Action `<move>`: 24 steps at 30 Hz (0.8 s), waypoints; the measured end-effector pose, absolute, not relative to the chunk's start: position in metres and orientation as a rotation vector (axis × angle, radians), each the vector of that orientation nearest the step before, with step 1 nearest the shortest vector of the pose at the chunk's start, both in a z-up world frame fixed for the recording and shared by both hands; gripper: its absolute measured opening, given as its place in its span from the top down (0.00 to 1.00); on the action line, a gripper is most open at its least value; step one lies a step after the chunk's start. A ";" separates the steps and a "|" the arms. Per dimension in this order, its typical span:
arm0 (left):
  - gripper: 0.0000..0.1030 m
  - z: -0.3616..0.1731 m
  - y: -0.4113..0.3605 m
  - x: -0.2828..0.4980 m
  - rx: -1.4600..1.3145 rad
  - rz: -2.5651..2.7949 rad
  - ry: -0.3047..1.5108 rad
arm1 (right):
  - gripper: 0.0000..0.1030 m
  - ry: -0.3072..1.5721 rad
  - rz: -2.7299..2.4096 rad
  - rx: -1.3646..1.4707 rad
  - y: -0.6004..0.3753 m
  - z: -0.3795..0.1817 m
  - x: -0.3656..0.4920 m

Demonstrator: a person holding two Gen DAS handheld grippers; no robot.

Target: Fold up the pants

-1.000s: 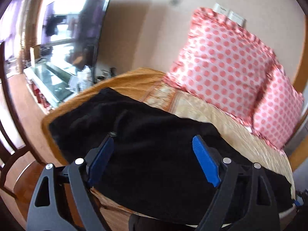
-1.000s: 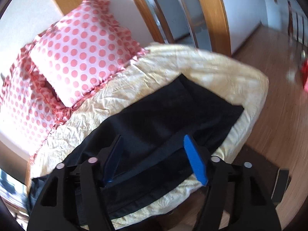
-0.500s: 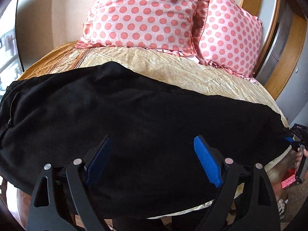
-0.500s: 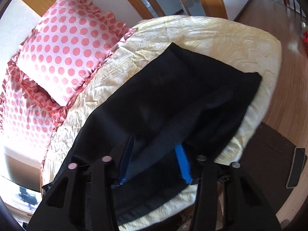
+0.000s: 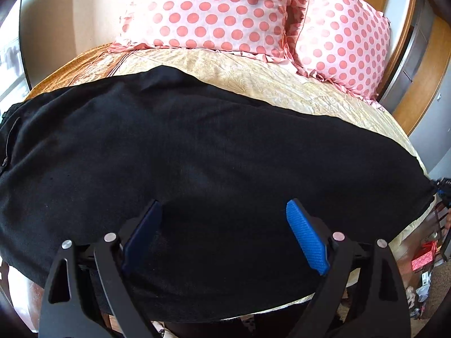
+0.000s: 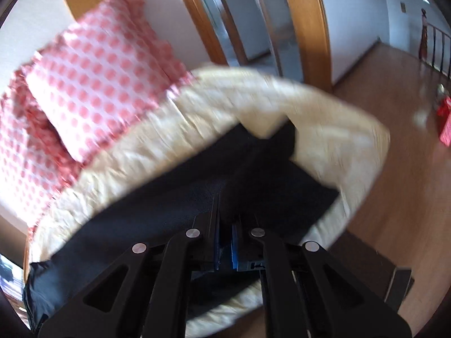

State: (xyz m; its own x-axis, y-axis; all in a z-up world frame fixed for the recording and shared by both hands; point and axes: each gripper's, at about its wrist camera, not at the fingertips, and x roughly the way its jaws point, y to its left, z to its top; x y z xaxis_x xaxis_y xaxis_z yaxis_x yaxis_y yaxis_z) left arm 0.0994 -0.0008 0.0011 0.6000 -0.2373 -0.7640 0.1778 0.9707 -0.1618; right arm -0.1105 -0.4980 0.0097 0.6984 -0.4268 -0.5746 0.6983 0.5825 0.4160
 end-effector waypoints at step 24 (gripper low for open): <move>0.05 -0.004 -0.009 0.094 -0.011 -0.263 0.872 | 0.65 0.382 -0.748 0.799 -0.517 0.002 -0.142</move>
